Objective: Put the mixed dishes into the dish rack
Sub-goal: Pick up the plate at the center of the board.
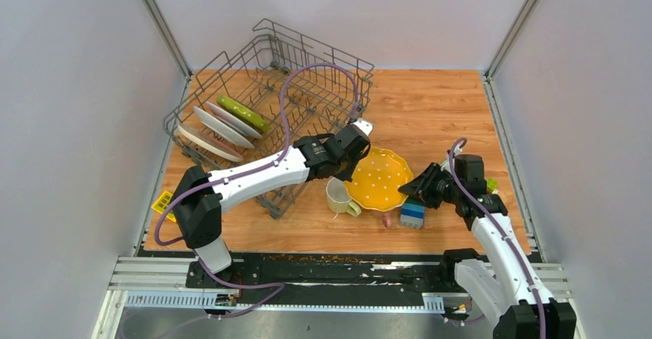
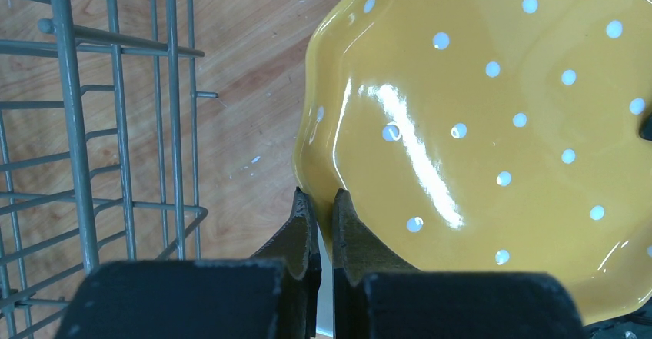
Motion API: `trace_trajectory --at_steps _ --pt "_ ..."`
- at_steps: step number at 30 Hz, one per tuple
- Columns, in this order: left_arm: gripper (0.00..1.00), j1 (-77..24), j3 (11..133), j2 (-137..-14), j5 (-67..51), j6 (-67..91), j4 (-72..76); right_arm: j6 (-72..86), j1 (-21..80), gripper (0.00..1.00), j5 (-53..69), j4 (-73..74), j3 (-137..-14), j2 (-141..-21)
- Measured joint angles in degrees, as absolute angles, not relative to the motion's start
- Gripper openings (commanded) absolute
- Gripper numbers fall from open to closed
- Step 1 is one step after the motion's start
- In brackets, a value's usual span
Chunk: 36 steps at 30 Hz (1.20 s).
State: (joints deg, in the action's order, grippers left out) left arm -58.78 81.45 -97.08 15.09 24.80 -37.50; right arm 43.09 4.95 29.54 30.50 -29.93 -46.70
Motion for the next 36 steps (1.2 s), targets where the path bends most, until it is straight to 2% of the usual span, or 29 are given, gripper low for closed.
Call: trace_trajectory --at_steps 9,22,28,36 --pt "0.00 -58.8 81.0 -96.7 15.3 24.8 -36.7 44.6 5.1 0.00 28.2 30.5 -29.8 -43.4" --pt "0.00 -58.8 80.9 -96.4 17.6 24.0 -36.2 49.7 5.1 0.00 28.7 22.7 -25.1 -38.9" --pt "0.00 -58.8 80.9 -96.2 17.5 23.5 -36.1 49.4 5.1 0.09 28.9 21.5 -24.6 -38.8" --pt "0.00 -58.8 80.9 -96.1 16.3 22.8 -36.2 49.2 5.1 0.10 28.8 23.4 -24.3 -37.2"
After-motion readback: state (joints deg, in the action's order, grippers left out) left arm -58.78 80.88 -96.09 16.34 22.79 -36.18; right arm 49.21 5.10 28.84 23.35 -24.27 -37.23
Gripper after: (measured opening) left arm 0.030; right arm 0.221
